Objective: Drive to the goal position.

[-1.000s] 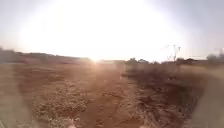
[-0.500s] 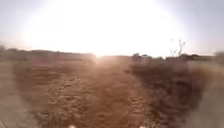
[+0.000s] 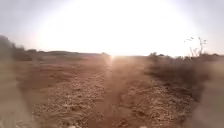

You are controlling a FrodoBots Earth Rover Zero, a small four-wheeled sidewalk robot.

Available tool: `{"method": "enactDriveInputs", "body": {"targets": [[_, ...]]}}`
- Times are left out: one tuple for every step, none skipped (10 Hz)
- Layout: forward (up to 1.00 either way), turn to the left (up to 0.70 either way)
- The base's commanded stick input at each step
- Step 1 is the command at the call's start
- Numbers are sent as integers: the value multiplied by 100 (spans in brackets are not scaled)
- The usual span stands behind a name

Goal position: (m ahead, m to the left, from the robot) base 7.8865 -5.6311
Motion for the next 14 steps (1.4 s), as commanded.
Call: {"method": "enactDriveInputs", "body": {"targets": [[70, 0], [70, 0], [70, 0], [70, 0], [70, 0], [70, 0], [70, 0], [70, 0], [70, 0], [70, -4], [70, -22], [70, -34], [70, -31], [70, -28]]}}
